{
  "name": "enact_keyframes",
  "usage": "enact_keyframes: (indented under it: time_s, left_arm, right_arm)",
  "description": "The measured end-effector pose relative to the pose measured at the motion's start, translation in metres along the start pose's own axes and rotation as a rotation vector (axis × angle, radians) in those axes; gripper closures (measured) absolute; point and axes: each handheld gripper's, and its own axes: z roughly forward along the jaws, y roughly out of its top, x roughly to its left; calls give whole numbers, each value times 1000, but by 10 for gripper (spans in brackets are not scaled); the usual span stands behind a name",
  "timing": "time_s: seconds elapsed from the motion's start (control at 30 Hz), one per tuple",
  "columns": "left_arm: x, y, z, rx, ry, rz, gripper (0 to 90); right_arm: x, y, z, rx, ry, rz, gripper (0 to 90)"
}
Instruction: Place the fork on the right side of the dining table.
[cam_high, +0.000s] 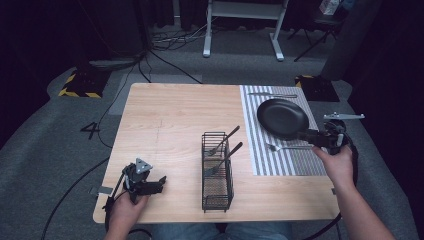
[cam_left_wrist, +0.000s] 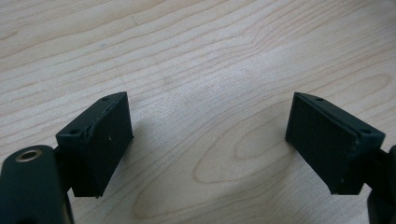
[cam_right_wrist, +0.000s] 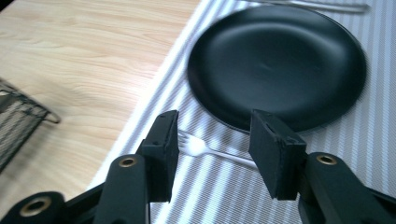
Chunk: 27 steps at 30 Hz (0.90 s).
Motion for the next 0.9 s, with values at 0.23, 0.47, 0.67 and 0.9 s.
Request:
enact_keyframes:
  time_s: [0.23,0.47,0.67,0.9]
  left_arm:
    - [0,-1,-1,-2,1,-2,147]
    - [0,-1,-1,-2,3,-4,148]
    - [0,-2,-1,-2,3,-5,147]
    - [0,-2,-1,-2,3,-5,148]
  right_arm:
    - [31,7,-3,-23,77,-93,450]
    - [53,8,-7,-17,152,-159,394]
    - [66,4,-10,8,228,-186,359]
    - [79,-6,-21,7,282,-210,332]
